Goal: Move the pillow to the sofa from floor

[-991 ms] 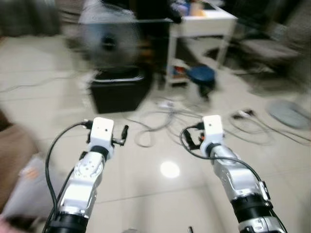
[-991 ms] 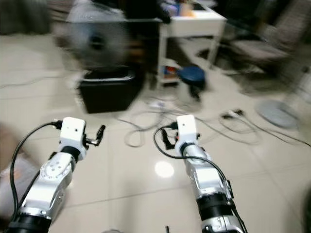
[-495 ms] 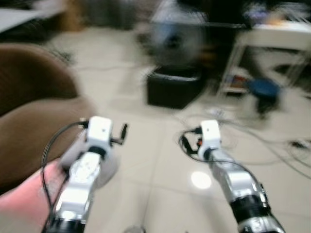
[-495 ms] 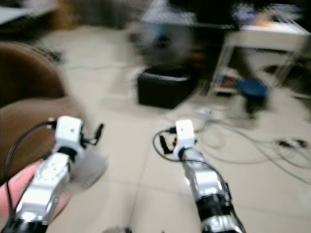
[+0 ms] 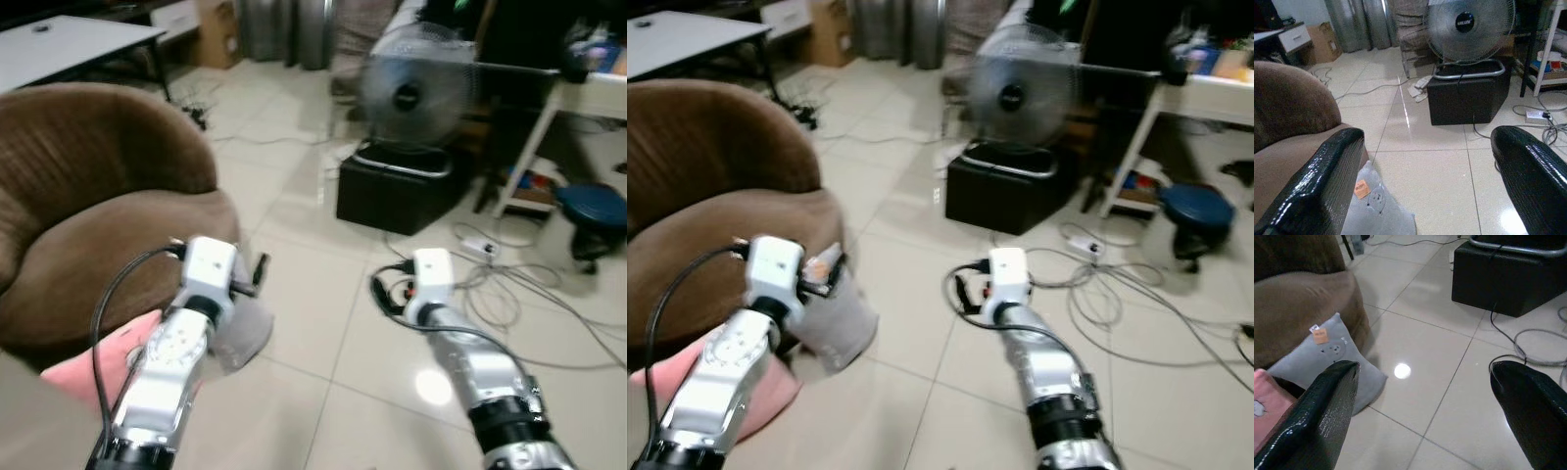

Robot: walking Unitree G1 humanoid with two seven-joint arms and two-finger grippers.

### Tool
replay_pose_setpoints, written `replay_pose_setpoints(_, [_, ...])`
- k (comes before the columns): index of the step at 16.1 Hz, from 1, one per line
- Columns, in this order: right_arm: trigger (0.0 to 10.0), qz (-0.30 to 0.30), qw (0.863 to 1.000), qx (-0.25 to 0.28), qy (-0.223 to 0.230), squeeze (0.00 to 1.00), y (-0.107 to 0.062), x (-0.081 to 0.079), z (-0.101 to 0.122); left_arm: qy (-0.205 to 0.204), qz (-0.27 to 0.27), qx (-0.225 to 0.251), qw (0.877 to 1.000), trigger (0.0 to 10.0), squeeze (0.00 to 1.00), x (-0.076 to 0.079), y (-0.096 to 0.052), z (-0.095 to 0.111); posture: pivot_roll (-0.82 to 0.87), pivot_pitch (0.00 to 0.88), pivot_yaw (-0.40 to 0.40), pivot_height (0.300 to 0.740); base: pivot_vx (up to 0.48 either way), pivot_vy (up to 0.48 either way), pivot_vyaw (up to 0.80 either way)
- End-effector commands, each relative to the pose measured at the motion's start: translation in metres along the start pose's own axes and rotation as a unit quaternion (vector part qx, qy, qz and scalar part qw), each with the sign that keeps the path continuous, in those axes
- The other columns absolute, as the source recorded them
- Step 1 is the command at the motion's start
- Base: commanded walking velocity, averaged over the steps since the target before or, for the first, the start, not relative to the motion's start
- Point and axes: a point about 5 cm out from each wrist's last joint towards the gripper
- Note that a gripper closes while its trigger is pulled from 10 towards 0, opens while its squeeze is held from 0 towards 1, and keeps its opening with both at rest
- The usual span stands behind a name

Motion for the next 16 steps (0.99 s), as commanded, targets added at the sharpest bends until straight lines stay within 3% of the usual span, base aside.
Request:
replay_pose_setpoints(1, [10.0, 0.019, 0.999, 0.005, -0.025, 0.00, 0.0036, -0.0123, 0.0067, 0.005, 0.011, -0.004, 1.000, 10.0, 0.00, -0.0102, -0.0026, 0.0006, 0.13, 0.000, -0.006, 0.740, 0.390, 0.000, 0.00])
replay_pose_setpoints(5, [10.0, 0.019, 0.999, -0.011, -0.036, 0.00, 0.0031, -0.0116, -0.0019, 0.009, 0.001, -0.005, 1.000, 10.0, 0.00, -0.0073, -0.0020, 0.0005, 0.12, 0.000, -0.007, 0.740, 0.387, 0.000, 0.00])
replay_pose_setpoints(12, [10.0, 0.011, 0.999, -0.002, -0.034, 0.00, 0.0024, -0.0084, 0.0002, 0.005, -0.011, 0.003, 1.000, 10.0, 0.00, -0.0070, 0.0023, 0.0060, 0.11, 0.000, 0.009, 0.740, 0.391, 0.000, 0.80])
replay_pose_setpoints(16, [10.0, 0.007, 0.999, -0.008, -0.031, 0.00, 0.0019, -0.0043, -0.0018, 0.013, -0.021, -0.005, 1.000, 10.0, 0.00, -0.0039, 0.0038, 0.0035, 0.11, 0.000, 0.005, 0.740, 0.394, 0.000, 0.00])
Point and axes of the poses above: a point about 5 cm out from each wrist's last joint towards the gripper, its own y axis pointing out of the wrist towards the gripper, its own z axis along the axis of the wrist's last joint, x = y × z, and after that the axes turned 4 degrees about -y, right-handed
